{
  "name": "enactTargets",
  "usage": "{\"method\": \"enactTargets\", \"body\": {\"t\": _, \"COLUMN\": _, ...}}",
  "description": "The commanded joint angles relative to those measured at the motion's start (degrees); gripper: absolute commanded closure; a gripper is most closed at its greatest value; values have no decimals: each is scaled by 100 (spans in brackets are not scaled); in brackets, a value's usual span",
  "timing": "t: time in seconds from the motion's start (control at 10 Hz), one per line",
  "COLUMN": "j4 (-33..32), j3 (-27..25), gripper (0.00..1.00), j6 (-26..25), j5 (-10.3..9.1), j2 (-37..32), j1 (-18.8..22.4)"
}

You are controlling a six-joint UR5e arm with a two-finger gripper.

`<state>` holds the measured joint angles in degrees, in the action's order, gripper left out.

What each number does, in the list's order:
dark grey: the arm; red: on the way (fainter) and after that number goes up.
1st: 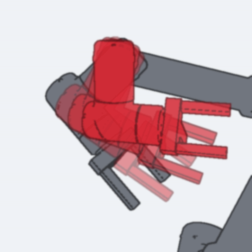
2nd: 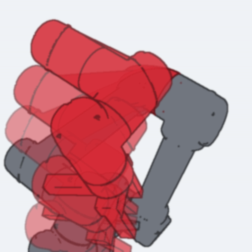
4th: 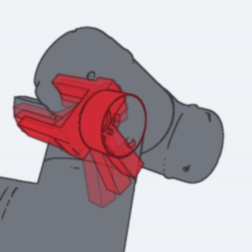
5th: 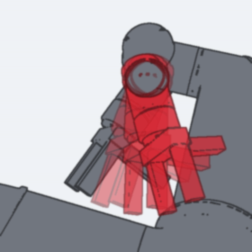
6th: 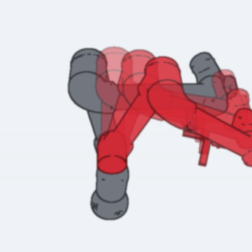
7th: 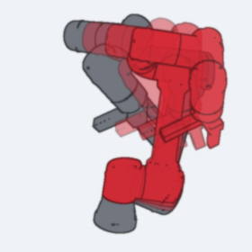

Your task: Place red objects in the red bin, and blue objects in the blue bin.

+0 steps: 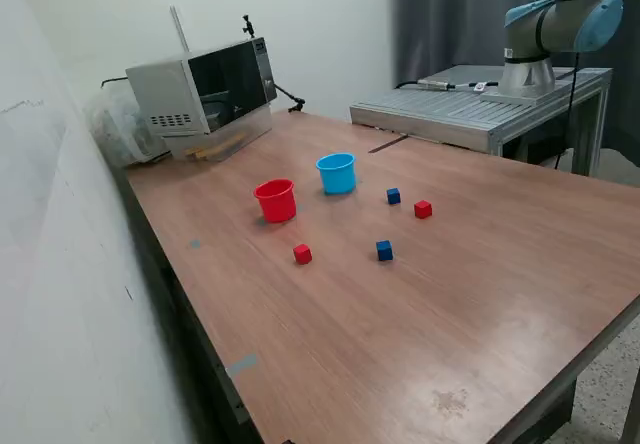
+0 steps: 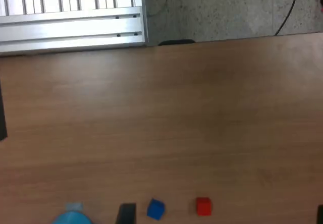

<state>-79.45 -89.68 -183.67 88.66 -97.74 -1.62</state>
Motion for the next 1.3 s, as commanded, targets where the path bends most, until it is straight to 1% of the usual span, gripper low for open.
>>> {"method": "enactTargets", "body": {"t": 0.0, "j4": -1004, "j3": -565, "gripper": 0, "j6": -290, "j5": 20, "j2": 79, "j1": -23}}
{"method": "enactTargets", "body": {"t": 0.1, "j4": -1864, "j3": -925, "gripper": 0, "j6": -518, "j5": 3, "j2": 628, "j1": -31}}
{"method": "enactTargets", "body": {"t": 0.2, "j4": -2551, "j3": -1068, "gripper": 0, "j6": -703, "j5": -24, "j2": 1068, "j1": -23}}
{"method": "enactTargets", "body": {"t": 0.3, "j4": -3133, "j3": -1078, "gripper": 0, "j6": -914, "j5": -24, "j2": 1534, "j1": -40}}
{"method": "enactTargets", "body": {"t": 0.4, "j4": -3582, "j3": -1070, "gripper": 0, "j6": -1116, "j5": -24, "j2": 1965, "j1": -84}}
{"method": "enactTargets", "body": {"t": 0.5, "j4": -4074, "j3": -1070, "gripper": 0, "j6": -1144, "j5": -24, "j2": 2413, "j1": -102}}
{"method": "enactTargets", "body": {"t": 0.6, "j4": -4288, "j3": -1043, "gripper": 0, "j6": -1257, "j5": -24, "j2": 2861, "j1": -110}}
{"method": "enactTargets", "body": {"t": 0.7, "j4": -4464, "j3": -1043, "gripper": 0, "j6": -1380, "j5": -24, "j2": 3170, "j1": -311}}
{"method": "enactTargets", "body": {"t": 0.8, "j4": -4779, "j3": -1122, "gripper": 0, "j6": -1382, "j5": -24, "j2": 3330, "j1": -478}}
{"method": "enactTargets", "body": {"t": 1.0, "j4": -5027, "j3": -1289, "gripper": 0, "j6": -1443, "j5": -24, "j2": 3349, "j1": -488}}
{"method": "enactTargets", "body": {"t": 1.1, "j4": -5045, "j3": -1315, "gripper": 0, "j6": -1643, "j5": -24, "j2": 3427, "j1": -488}}
{"method": "enactTargets", "body": {"t": 1.2, "j4": -5167, "j3": -1437, "gripper": 0, "j6": -1689, "j5": -24, "j2": 3489, "j1": -488}}
